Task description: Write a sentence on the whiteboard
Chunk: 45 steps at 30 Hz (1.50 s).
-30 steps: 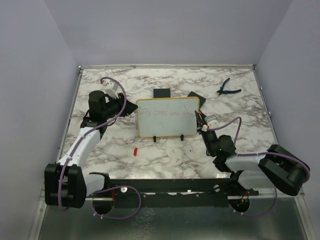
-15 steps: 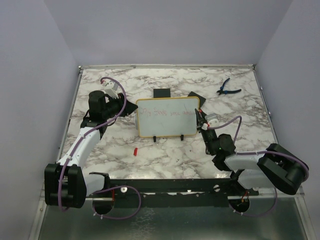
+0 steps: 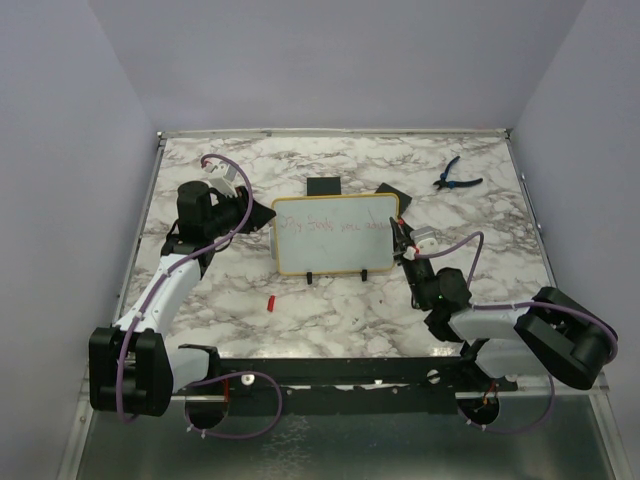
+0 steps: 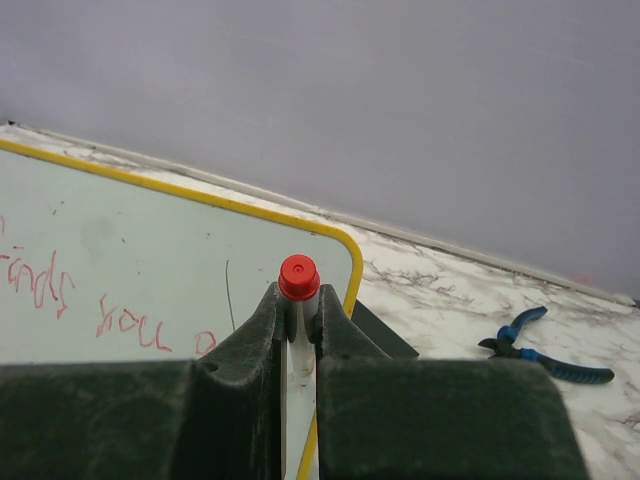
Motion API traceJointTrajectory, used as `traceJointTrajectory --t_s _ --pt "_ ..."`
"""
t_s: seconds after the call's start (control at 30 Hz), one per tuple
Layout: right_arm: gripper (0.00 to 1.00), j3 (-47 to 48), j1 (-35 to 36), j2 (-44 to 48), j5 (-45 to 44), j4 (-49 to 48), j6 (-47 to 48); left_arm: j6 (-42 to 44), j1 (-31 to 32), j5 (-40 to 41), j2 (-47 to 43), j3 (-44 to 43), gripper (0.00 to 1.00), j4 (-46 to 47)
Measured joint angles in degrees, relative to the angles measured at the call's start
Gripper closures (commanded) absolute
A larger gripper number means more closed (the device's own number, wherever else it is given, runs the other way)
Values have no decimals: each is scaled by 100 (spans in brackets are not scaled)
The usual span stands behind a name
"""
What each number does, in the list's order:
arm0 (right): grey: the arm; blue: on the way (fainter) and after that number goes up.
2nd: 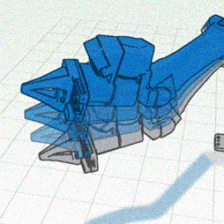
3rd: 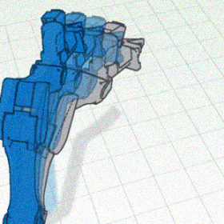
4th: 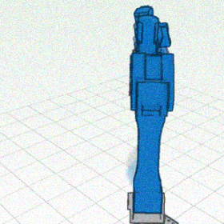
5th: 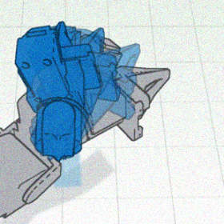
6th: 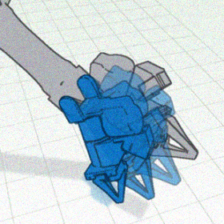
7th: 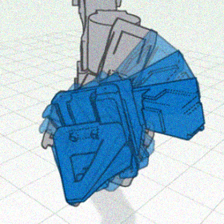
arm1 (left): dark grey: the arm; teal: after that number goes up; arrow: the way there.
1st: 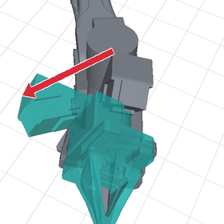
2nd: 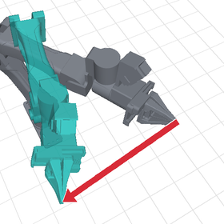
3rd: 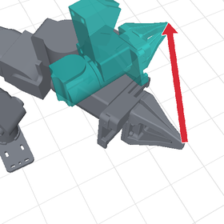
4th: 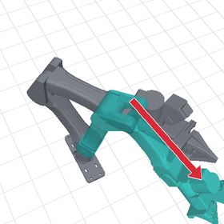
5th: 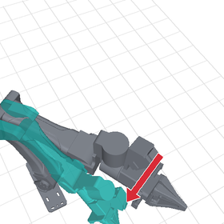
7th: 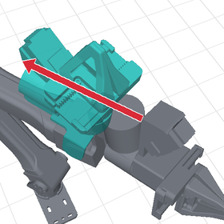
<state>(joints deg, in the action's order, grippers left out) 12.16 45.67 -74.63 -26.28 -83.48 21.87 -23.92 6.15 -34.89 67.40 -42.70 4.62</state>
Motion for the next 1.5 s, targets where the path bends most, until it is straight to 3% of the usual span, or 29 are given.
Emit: traceJointTrajectory --t_s 0.8,0.97,1.17,1.3,1.5 --pt "99 -11 0 96 66 63 -83 0 0 0 0 0 76 0" --pt "99 -11 0 581 243 514 -195 0 0 0 0 0 60 0" --pt "99 -15 -2 1858 645 1709 -643 13 0 11 -13 0 19 -7" --pt "99 35 -2 2811 927 2830 -988 52 0 70 -98 2 7 -9" --pt "99 476 -2 3718 999 4472 -1421 195 0 446 -446 2 2 -179"
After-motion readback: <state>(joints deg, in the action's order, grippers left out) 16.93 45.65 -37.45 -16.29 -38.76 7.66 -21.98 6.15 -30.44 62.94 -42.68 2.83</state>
